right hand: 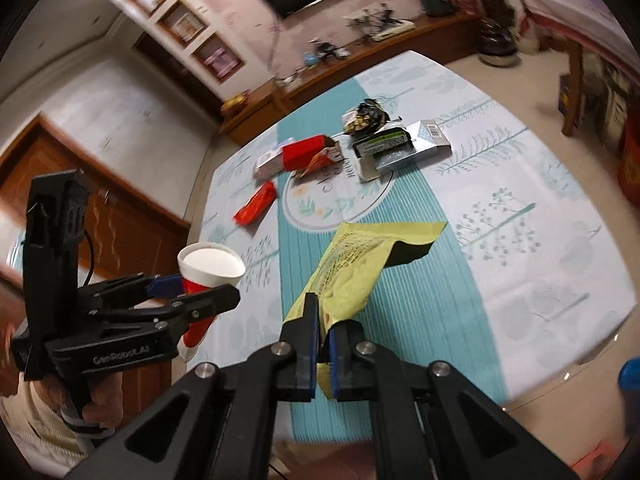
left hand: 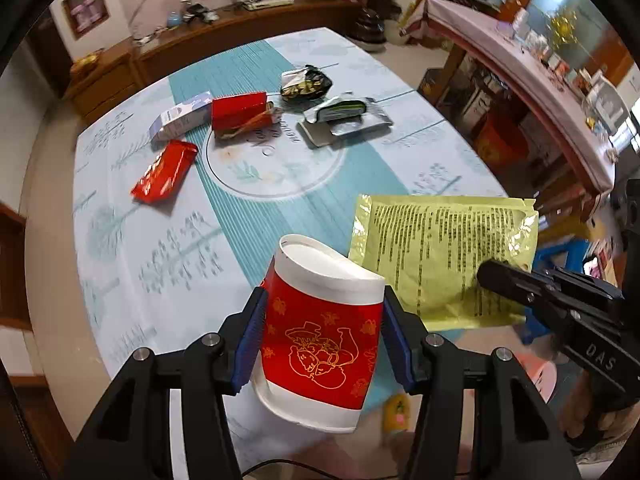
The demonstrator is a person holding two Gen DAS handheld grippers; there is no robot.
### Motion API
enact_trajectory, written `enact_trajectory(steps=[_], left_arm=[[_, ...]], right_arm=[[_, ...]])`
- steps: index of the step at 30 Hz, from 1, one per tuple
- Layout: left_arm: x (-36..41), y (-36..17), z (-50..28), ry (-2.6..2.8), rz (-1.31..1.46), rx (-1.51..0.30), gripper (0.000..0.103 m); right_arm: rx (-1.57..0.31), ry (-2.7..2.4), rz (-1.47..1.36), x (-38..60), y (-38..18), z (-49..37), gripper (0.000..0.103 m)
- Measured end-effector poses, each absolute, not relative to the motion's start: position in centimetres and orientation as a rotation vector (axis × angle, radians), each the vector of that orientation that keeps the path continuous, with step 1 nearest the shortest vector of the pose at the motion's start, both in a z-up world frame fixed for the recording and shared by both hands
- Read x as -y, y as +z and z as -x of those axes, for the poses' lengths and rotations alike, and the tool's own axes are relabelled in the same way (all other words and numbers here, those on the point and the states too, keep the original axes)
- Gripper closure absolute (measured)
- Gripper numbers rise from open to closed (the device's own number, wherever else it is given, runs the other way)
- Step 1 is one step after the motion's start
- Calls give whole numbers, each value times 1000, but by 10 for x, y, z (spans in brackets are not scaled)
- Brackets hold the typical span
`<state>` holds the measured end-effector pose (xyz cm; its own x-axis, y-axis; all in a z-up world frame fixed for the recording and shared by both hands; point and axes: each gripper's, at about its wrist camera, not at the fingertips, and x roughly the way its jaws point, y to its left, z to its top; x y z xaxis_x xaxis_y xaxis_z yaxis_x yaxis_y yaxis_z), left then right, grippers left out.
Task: Collect trash
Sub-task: 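Carry the cup and bag down to the bin and open both grippers over it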
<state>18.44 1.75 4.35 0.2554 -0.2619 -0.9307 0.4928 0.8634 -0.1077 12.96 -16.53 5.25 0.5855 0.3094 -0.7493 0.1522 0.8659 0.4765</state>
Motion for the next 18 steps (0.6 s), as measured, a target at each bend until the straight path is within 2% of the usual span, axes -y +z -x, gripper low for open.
enact_trajectory(steps=[9, 18], left_arm=[[12, 57, -80, -427, -131, -1193, 50], [35, 21, -13, -386, -165, -1314, 50]], right_arm=[[-964, 225, -401, 194, 75, -32, 99], [-1043, 280, -378, 207, 54, 35, 99]])
